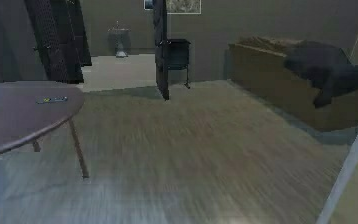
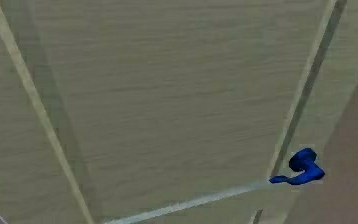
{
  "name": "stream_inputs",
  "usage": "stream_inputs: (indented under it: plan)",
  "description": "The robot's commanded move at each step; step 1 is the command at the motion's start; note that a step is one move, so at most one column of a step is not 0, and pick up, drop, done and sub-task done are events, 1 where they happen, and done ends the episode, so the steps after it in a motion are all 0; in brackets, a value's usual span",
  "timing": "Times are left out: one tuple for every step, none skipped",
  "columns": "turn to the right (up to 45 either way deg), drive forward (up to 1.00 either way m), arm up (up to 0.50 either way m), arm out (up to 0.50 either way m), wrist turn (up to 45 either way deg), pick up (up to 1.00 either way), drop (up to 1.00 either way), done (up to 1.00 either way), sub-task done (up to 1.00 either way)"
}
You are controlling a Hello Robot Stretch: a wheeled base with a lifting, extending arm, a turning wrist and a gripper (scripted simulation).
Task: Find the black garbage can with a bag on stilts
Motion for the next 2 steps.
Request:
stream_inputs:
  plan:
    - [0.0,1.0,0.0,0.0,0.0,0.0,0.0,0.0,0.0]
    - [-3.0,0.0,0.0,0.0,0.0,0.0,0.0,0.0,0.0]
